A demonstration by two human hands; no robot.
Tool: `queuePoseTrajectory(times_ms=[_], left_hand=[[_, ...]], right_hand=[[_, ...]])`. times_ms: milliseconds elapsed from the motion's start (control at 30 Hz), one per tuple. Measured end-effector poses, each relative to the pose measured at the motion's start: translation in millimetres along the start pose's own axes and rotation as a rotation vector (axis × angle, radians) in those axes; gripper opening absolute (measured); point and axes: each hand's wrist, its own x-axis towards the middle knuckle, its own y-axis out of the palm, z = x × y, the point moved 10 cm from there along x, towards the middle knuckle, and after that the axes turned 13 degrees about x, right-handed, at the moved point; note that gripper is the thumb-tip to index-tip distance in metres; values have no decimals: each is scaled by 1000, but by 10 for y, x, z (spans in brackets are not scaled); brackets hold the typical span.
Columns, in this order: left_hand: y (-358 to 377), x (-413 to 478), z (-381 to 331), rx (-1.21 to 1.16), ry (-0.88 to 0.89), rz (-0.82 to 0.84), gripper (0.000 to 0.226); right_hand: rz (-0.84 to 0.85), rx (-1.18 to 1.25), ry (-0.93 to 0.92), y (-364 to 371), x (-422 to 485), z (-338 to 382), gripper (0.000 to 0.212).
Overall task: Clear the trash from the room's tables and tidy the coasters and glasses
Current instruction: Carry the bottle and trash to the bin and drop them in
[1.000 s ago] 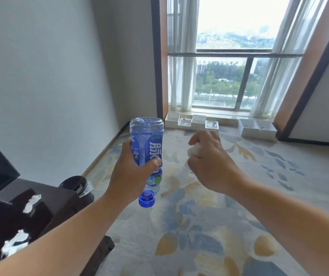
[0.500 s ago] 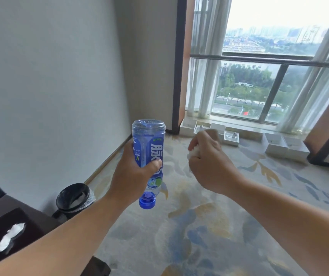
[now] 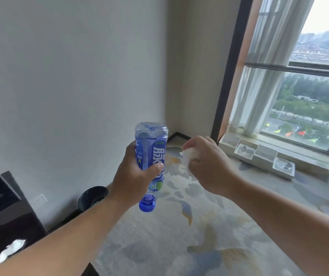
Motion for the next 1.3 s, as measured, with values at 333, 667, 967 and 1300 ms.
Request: queuePoseTrajectory(times_ms=[333,667,967,1300], left_hand=[[39,750,260,72,-208,-225,43],[-439,1289,1139,113,-371,-359,49],[-956,1910,1995,101,-460,-429,54],[-1167,2475,2857,146,-635,-483,55]], right_hand=[[295,31,-192,322,1306,-225,47],[501,82,-258,1509,2125,-244,46],[638,74,-272,2574,2866,-125,43],[827,116,-300,3686,3719,-263,43]])
